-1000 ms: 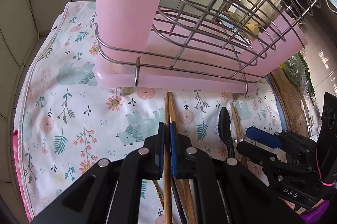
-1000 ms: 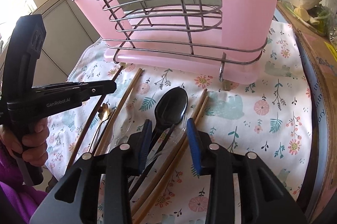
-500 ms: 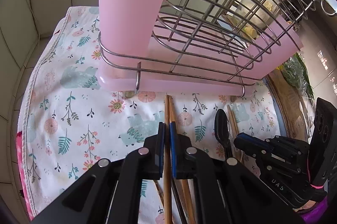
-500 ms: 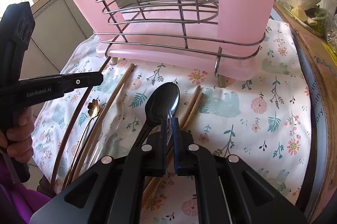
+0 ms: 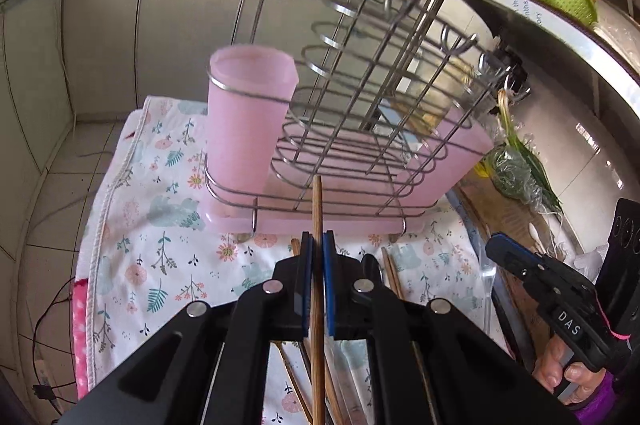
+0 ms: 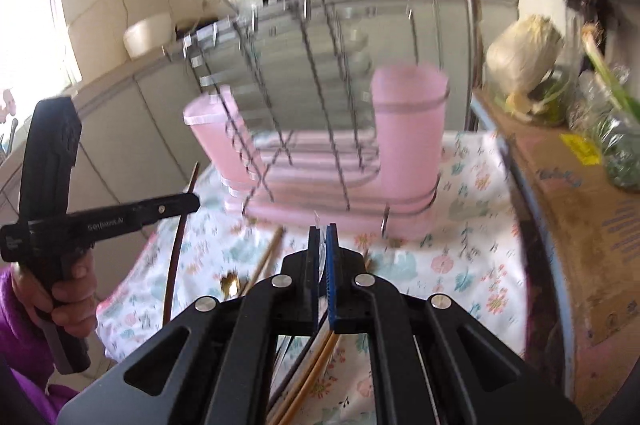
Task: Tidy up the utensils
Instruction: 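Lift the chopstick with the left tool above the pink holder, then open the left tool to drop the chopstick into the pink cup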
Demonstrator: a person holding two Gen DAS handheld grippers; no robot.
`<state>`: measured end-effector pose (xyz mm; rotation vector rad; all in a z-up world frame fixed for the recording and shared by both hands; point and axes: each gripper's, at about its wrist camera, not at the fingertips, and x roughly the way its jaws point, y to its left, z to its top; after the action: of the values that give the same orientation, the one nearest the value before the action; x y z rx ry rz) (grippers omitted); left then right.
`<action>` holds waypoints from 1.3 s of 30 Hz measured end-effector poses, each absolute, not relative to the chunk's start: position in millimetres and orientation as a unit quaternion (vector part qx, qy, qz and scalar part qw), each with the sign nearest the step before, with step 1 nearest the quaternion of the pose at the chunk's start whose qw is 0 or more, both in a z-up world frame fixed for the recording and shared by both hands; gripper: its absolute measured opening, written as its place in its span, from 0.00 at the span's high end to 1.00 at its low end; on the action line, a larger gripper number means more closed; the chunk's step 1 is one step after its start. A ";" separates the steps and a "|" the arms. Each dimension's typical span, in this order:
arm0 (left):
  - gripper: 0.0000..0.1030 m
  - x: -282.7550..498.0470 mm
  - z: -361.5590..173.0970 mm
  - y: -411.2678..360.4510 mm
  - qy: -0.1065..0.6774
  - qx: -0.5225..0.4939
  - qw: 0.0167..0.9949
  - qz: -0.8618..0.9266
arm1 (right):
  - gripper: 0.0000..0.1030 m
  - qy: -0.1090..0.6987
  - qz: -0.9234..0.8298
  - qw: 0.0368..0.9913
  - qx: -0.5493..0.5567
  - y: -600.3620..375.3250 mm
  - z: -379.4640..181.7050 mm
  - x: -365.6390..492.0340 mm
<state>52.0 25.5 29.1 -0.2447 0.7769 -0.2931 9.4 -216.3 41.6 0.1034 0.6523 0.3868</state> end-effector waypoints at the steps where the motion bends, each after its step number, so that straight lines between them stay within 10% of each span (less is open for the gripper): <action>1: 0.96 49.6 38.4 28.4 0.365 -0.120 0.913 -0.140 | 0.97 0.302 0.185 0.934 0.052 -219.7 49.5 8.2; 22: 0.96 71.0 255.8 85.6 0.144 -0.100 0.981 -0.080 | 0.97 0.010 0.086 0.996 0.027 -252.6 217.3 59.6; 39: 0.95 158.7 170.8 73.6 0.249 -0.063 0.964 -0.073 | 0.97 0.012 0.042 0.998 -0.038 -248.0 165.3 139.7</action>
<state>158.7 73.6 170.8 -0.1279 0.5044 -0.1476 139.7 -248.0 165.3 -0.0768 0.0250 0.0839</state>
